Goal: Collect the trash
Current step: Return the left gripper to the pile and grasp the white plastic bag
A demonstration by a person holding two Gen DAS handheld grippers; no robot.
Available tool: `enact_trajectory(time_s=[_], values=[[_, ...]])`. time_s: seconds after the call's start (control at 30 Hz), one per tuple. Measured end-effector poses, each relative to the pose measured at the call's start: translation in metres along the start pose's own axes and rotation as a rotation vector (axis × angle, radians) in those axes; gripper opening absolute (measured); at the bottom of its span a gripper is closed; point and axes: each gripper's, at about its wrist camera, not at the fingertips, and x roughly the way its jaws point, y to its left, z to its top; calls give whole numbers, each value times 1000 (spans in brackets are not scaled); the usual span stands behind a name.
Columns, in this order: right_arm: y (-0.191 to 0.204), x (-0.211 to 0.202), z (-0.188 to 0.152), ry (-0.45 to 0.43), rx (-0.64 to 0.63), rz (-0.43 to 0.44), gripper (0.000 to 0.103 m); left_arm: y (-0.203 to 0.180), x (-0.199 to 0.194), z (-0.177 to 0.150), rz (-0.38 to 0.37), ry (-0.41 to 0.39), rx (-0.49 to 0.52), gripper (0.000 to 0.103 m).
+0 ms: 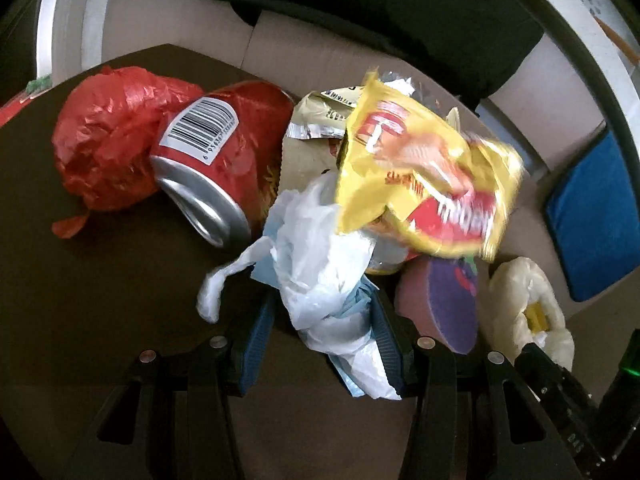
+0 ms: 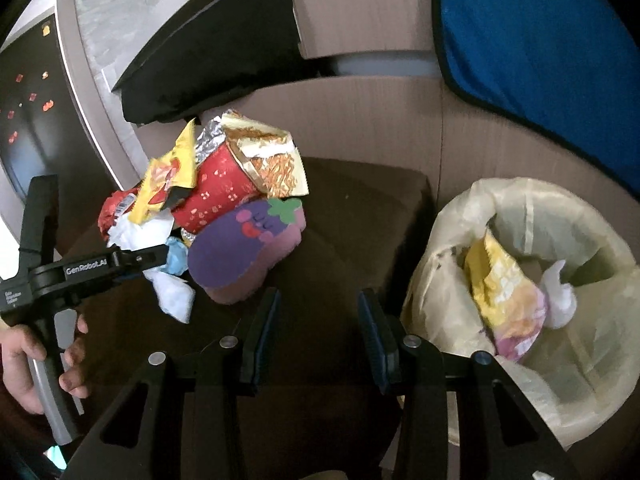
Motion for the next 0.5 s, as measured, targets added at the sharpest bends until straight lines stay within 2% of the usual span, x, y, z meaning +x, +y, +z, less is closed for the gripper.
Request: enact_trajectory(time_s=[0.07,0.3,0.4,0.5], values=[[5,2,0,3,-10,13,38,1,-3,-1,-27,1,14,34],[28,4,6,-17,-42,70,38,8,-49,-7,-5,-54,152,33],[41,3,10,-31,-75,93,38,21,-68,-7,8,-54,179,33],[53,4,12,-32,-105,109,38,43,-87,-4,59,-77,176,33]])
